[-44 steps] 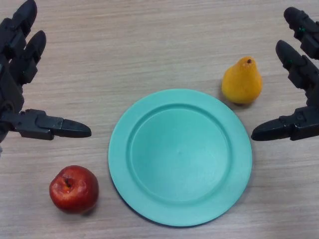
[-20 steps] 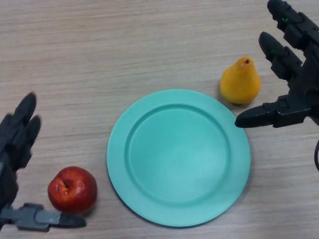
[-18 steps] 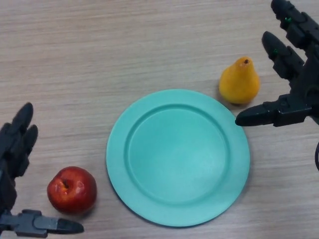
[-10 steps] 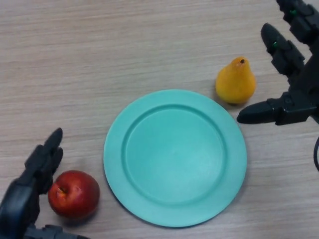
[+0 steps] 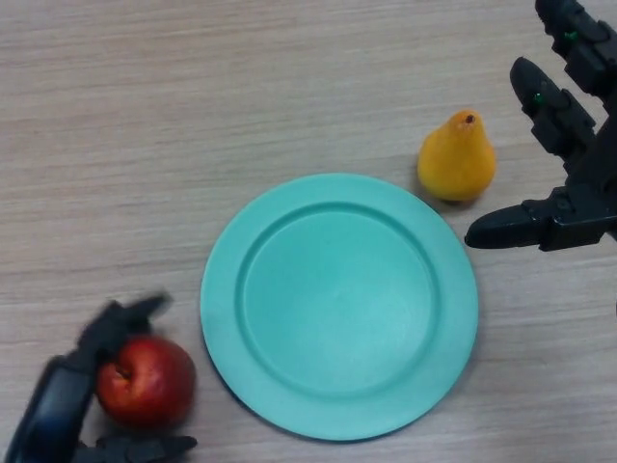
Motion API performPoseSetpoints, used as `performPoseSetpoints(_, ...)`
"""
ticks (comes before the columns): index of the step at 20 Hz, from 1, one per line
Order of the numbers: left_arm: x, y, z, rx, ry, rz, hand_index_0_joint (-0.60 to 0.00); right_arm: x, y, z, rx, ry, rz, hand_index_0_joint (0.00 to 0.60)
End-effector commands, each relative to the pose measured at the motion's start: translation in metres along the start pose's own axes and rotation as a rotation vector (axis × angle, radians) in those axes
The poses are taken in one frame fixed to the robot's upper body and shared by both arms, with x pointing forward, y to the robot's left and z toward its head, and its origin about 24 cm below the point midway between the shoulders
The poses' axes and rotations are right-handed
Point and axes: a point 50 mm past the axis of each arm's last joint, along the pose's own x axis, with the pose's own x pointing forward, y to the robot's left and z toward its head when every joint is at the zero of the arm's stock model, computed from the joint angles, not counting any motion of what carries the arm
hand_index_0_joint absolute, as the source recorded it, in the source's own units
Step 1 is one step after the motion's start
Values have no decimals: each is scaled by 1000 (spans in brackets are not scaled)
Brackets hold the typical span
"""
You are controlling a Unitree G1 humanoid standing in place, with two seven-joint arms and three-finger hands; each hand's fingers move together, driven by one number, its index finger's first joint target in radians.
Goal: Pick up the red apple and place it on the plate
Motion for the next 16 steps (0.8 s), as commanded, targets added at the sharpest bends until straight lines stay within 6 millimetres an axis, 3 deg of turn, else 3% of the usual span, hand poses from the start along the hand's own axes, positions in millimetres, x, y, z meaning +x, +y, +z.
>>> performPoseSetpoints(1,-1,25,18,33,-154,113,-600,-7,-10,41,-16,-240,-12,0)
performPoseSetpoints(3,0,33,29,34,-193,152,-600,-8,-12,42,-19,-239,-17,0)
performPoseSetpoints(7,7,40,69,115,-353,159,-600,-9,-13,41,-26,-234,-23,0)
performPoseSetpoints(9,24,35,84,99,-400,138,-600,-10,-13,42,-29,-237,-23,0)
performPoseSetpoints(12,55,10,100,19,-409,55,-600,-9,-11,46,-44,-238,-18,0)
performPoseSetpoints(15,78,-6,100,-65,-350,-20,-600,-7,-10,48,-60,-244,-13,0)
performPoseSetpoints(16,88,-14,96,-6,-328,-70,-600,-6,-10,47,-70,-240,-13,0)
